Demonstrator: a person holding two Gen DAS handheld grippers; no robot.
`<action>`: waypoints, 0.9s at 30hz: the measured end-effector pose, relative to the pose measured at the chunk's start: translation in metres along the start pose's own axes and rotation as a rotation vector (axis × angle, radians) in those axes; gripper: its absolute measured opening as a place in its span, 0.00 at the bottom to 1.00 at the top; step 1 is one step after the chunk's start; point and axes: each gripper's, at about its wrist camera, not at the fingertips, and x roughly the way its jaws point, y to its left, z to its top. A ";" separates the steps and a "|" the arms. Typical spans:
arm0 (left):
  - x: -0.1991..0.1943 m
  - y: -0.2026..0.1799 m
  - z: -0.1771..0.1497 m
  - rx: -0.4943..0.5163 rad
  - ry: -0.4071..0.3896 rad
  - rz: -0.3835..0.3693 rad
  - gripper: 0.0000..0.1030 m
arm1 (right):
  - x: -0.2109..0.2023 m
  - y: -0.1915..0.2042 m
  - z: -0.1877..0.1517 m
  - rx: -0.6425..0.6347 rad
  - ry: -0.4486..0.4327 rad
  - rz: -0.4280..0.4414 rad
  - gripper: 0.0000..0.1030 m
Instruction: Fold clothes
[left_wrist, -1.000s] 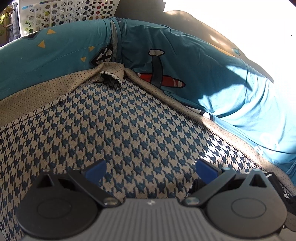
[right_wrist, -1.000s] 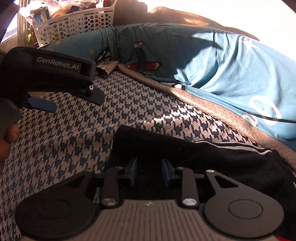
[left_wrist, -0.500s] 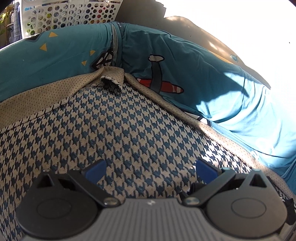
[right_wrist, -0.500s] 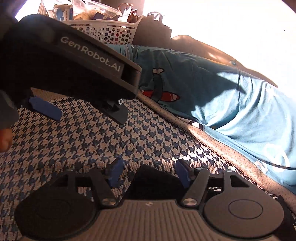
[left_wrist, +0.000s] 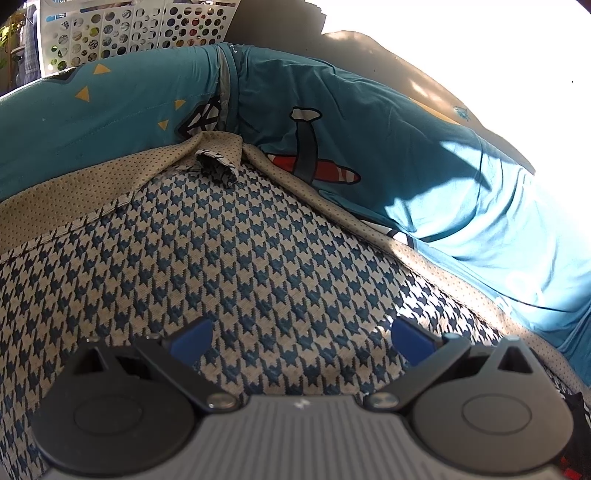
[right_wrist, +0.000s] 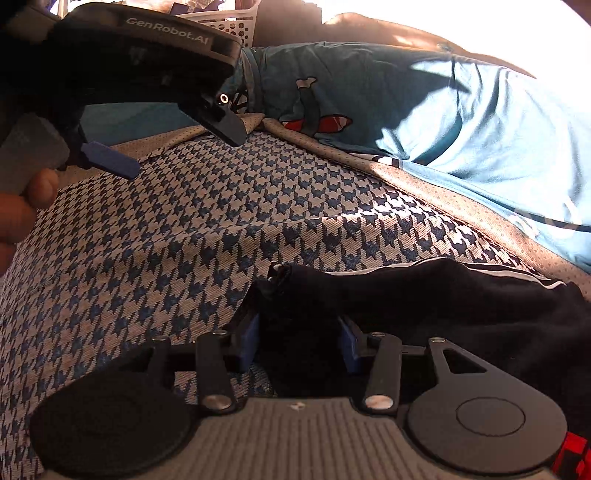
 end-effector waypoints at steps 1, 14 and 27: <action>0.000 0.000 0.000 -0.001 0.000 -0.001 1.00 | -0.002 -0.002 0.002 0.014 0.005 0.003 0.44; -0.002 0.007 0.006 -0.025 -0.015 0.008 1.00 | 0.012 -0.005 0.063 0.118 -0.093 -0.030 0.30; -0.003 0.007 0.006 -0.026 -0.007 -0.002 1.00 | 0.027 -0.007 0.032 0.113 0.036 0.042 0.29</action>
